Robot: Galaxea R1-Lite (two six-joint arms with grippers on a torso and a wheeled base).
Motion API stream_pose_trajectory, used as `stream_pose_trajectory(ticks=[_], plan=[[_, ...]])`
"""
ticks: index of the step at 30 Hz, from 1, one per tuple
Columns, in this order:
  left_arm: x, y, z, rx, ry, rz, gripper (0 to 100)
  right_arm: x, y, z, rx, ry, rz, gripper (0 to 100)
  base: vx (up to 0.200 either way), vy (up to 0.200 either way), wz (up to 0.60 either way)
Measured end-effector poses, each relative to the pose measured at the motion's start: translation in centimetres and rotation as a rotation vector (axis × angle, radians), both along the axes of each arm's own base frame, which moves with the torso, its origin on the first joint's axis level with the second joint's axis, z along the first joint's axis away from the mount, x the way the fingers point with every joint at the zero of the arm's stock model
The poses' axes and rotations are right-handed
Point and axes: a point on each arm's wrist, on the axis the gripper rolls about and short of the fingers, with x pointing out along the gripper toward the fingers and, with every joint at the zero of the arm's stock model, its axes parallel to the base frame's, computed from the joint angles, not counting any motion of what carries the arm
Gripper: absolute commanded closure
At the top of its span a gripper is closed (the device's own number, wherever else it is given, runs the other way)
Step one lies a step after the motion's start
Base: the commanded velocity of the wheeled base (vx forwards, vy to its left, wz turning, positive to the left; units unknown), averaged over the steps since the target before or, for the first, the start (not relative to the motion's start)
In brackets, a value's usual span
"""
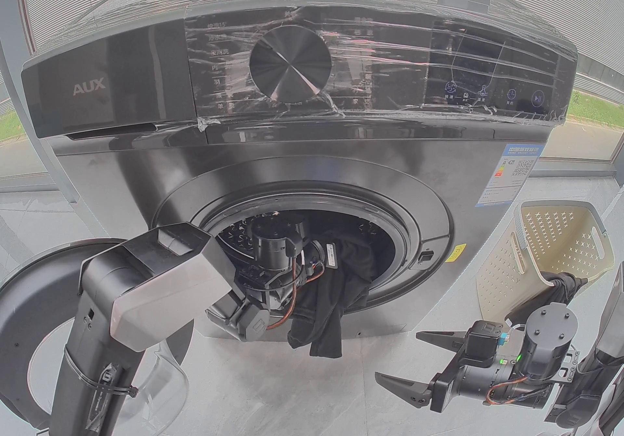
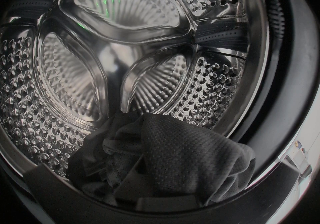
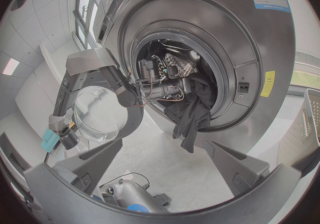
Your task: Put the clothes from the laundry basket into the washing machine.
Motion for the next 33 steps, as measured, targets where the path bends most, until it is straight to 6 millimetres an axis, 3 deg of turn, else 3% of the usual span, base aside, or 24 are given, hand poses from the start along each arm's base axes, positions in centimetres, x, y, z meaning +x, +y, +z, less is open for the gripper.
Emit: stream_pose_trajectory(ticks=[6, 13, 18, 19, 26, 33], plan=[[3.0, -0.4, 0.8, -0.015, -0.033, 0.062, 100, 0.0, 0.0, 0.0, 0.002, -0.002, 0.000, 0, 0.000, 0.000, 0.00], [6.6, 0.4, 1.4, -0.018, -0.055, 0.170, 100, 0.3, 0.0, 0.1, 0.008, -0.008, -0.009, 0, 0.000, 0.000, 0.00], [7.7, 0.9, 1.0, -0.011, -0.049, 0.199, 100, 0.6, 0.2, 0.3, 0.018, -0.018, -0.016, 0, 0.000, 0.000, 0.00], [7.8, 1.0, 0.9, -0.011, -0.049, 0.201, 0, 0.6, 0.2, 0.3, 0.019, -0.018, -0.016, 0, 0.000, 0.000, 0.00], [7.5, 0.9, 0.1, -0.014, -0.021, 0.199, 0, 0.7, 0.3, 0.4, 0.023, -0.023, -0.017, 0, 0.000, 0.000, 0.00], [4.9, 0.5, -0.3, 0.060, 0.104, 0.142, 0, 0.8, 0.3, 0.6, 0.030, -0.029, -0.019, 0, 0.000, 0.000, 0.00]])
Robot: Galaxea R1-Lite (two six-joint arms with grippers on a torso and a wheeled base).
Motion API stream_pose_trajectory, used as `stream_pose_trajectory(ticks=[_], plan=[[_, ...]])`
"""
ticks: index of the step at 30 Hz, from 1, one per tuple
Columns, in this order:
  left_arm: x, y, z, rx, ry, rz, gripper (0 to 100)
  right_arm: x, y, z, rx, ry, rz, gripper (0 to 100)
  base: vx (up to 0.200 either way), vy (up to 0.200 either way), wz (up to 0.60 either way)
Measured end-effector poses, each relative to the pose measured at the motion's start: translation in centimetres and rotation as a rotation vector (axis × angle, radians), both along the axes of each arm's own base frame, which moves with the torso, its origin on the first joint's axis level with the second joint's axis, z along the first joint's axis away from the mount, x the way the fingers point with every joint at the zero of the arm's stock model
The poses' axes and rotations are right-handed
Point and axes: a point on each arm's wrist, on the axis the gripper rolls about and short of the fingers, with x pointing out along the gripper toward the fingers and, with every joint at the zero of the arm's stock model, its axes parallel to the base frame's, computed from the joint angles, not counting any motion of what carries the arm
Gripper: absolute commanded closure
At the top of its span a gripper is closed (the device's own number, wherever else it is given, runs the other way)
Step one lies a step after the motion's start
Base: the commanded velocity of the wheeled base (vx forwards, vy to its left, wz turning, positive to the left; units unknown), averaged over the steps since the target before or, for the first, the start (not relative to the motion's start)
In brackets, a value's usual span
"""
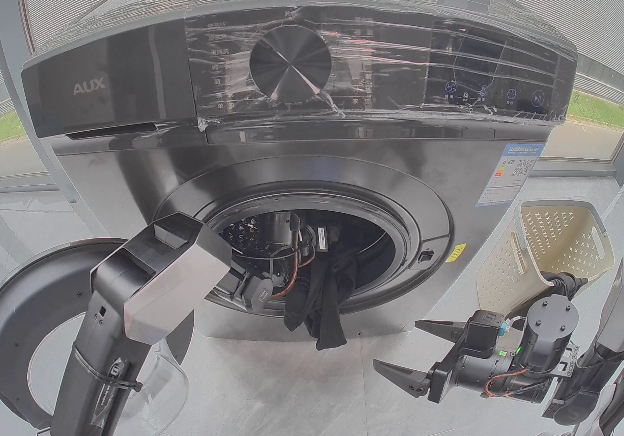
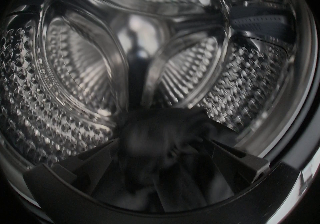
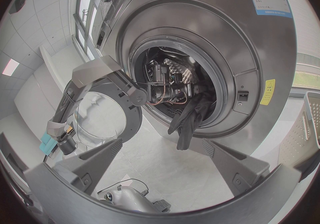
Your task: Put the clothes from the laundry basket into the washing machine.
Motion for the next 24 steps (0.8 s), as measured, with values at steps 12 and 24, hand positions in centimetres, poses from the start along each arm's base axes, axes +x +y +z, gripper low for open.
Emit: stream_pose_trajectory(ticks=[12, 24], plan=[[-5.7, -0.5, 0.3, 0.130, 0.200, -0.142, 0, 0.0, 0.0, 0.3, 0.010, -0.011, 0.000, 0, 0.000, 0.000, 0.00], [-5.7, -0.6, -2.2, 0.147, 0.217, -0.164, 0, -0.1, -0.1, 0.4, 0.014, -0.015, 0.001, 0, 0.000, 0.000, 0.00]])
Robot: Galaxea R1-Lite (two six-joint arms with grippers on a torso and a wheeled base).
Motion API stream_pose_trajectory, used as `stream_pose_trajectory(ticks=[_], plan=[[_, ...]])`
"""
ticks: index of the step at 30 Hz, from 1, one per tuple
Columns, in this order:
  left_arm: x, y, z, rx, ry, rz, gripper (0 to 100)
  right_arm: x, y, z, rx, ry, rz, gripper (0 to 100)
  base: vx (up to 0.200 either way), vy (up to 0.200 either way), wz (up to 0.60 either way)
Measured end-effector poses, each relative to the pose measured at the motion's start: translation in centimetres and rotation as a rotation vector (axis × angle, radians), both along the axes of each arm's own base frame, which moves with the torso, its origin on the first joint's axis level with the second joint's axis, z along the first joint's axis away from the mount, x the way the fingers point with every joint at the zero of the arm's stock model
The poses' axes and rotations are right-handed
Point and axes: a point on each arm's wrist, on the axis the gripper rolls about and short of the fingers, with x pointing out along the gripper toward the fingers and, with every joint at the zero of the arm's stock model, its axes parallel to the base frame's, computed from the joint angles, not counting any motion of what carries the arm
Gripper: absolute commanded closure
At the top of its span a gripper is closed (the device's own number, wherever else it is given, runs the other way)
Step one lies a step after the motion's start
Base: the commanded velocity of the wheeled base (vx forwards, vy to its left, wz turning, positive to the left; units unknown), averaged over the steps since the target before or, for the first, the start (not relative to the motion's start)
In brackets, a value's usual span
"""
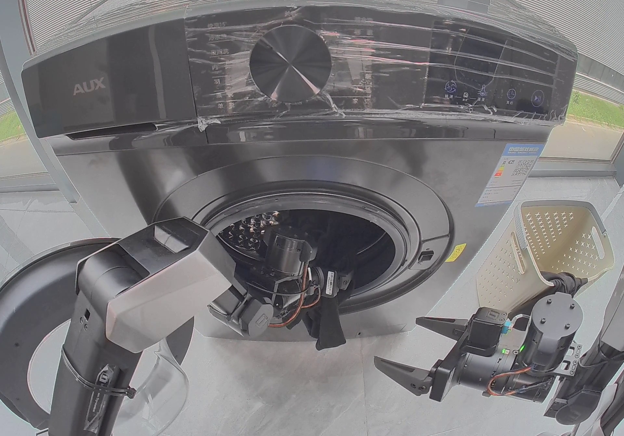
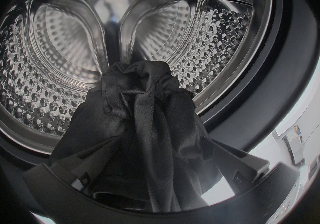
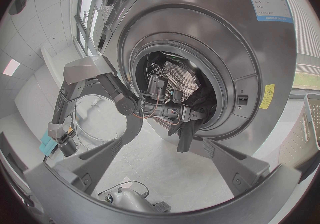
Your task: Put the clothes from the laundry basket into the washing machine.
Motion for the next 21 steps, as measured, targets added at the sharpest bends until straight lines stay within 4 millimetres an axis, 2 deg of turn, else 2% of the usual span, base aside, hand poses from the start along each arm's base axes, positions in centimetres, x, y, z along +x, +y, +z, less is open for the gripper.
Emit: stream_pose_trajectory(ticks=[1, 11, 21], plan=[[0.1, 0.0, -0.2, 0.002, -0.002, 0.000, 100, 0.0, 0.0, 0.0, 0.000, 0.000, 0.000, 0, 0.000, 0.000, 0.00], [1.1, 0.3, -1.0, -0.010, -0.022, 0.026, 100, 0.2, 0.0, 0.0, 0.002, -0.001, -0.004, 0, 0.000, 0.000, 0.00], [4.6, 0.5, 1.4, -0.141, -0.226, 0.139, 100, 0.2, 0.1, 0.1, 0.006, -0.005, -0.004, 0, 0.000, 0.000, 0.00]])
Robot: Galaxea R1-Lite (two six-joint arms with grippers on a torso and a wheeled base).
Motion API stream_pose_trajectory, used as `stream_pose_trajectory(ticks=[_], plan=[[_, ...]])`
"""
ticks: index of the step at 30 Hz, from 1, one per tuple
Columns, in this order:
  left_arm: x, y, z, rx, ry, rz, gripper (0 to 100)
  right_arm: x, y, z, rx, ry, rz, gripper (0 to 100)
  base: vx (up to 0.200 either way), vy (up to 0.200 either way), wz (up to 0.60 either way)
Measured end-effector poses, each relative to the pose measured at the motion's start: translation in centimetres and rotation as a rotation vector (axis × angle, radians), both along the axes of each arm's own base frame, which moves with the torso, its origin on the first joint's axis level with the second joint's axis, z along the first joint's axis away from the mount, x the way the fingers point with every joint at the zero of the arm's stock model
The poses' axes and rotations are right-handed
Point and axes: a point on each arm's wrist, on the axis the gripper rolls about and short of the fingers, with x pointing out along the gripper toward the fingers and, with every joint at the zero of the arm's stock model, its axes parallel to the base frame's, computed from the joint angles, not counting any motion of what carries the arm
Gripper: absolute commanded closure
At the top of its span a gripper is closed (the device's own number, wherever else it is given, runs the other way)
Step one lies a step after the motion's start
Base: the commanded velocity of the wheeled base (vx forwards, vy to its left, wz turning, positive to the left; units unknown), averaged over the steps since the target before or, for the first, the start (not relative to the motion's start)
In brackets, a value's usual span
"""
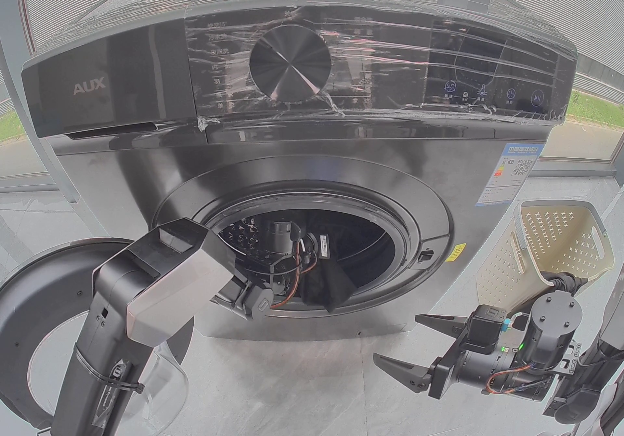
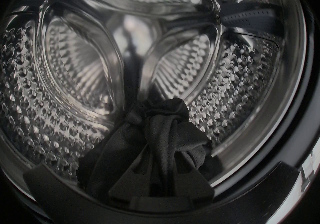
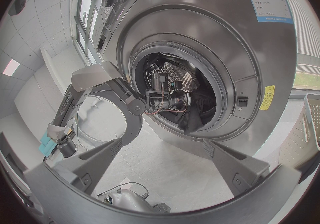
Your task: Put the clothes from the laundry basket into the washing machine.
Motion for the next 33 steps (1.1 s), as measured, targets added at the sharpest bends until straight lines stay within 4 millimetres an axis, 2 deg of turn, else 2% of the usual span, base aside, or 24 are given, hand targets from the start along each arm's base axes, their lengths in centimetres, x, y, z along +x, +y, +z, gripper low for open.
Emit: stream_pose_trajectory(ticks=[9, 15, 16, 21, 26, 33], plan=[[2.7, 0.0, 1.9, -0.082, -0.140, 0.039, 100, 0.2, 0.2, 0.1, 0.007, -0.006, 0.000, 0, 0.000, 0.000, 0.00], [3.9, 0.5, 1.8, -0.090, -0.158, 0.063, 100, 0.2, 0.2, 0.2, 0.010, -0.009, 0.001, 0, 0.000, 0.000, 0.00], [4.1, 0.7, 1.8, -0.091, -0.162, 0.068, 0, 0.2, 0.2, 0.2, 0.009, -0.008, 0.001, 0, 0.000, 0.000, 0.00], [4.4, 1.2, 1.6, -0.095, -0.176, 0.073, 0, 0.3, 0.3, 0.1, 0.008, -0.007, 0.001, 0, 0.000, 0.000, 0.00], [3.8, 1.5, 0.3, -0.068, -0.118, 0.053, 0, 0.3, 0.3, 0.1, 0.007, -0.006, 0.001, 0, 0.000, 0.000, 0.00], [0.7, 0.9, -1.9, -0.010, 0.025, -0.077, 0, 0.2, 0.3, 0.0, 0.006, -0.005, 0.004, 0, 0.000, 0.000, 0.00]])
